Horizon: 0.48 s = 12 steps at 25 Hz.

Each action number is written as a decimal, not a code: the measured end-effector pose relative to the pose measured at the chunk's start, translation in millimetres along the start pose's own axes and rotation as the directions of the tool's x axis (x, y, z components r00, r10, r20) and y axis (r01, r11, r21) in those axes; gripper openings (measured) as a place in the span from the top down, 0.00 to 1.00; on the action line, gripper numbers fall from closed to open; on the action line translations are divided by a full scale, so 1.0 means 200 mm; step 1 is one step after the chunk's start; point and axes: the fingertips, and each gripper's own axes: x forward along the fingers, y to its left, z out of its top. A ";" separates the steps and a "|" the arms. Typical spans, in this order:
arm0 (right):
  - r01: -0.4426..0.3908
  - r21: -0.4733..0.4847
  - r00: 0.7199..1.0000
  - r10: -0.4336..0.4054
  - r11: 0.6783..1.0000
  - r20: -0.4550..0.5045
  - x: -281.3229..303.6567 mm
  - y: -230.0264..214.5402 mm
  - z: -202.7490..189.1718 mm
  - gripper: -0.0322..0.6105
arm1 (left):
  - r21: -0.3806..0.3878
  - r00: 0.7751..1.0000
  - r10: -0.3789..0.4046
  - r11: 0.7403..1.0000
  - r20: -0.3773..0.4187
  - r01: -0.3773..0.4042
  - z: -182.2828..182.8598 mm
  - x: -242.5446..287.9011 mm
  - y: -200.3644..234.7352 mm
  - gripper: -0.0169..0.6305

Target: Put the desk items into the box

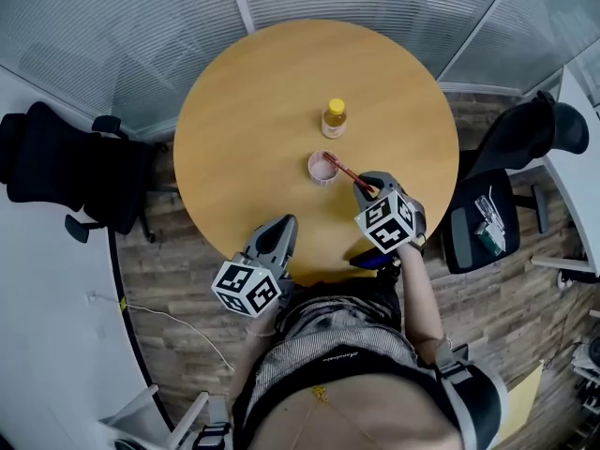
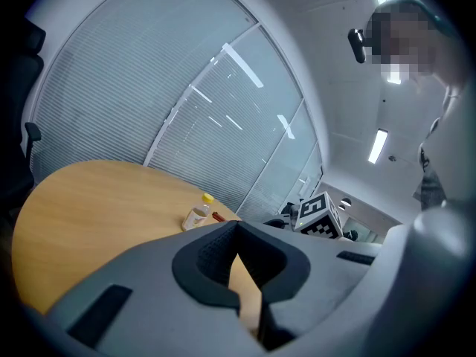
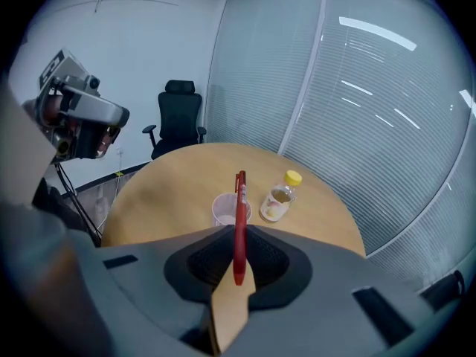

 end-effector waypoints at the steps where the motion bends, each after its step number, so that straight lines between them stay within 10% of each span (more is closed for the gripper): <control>1: 0.001 -0.009 1.000 -0.001 1.000 -0.018 0.02 0.00 -0.01 0.86 | -0.001 1.000 -0.001 1.000 0.000 0.001 0.00 0.00 0.01 0.97; 12: -0.002 -0.175 0.971 -0.040 0.985 -0.234 0.21 0.03 -0.10 0.85 | -0.015 0.999 -0.036 0.999 -0.009 0.036 0.02 0.04 0.06 0.97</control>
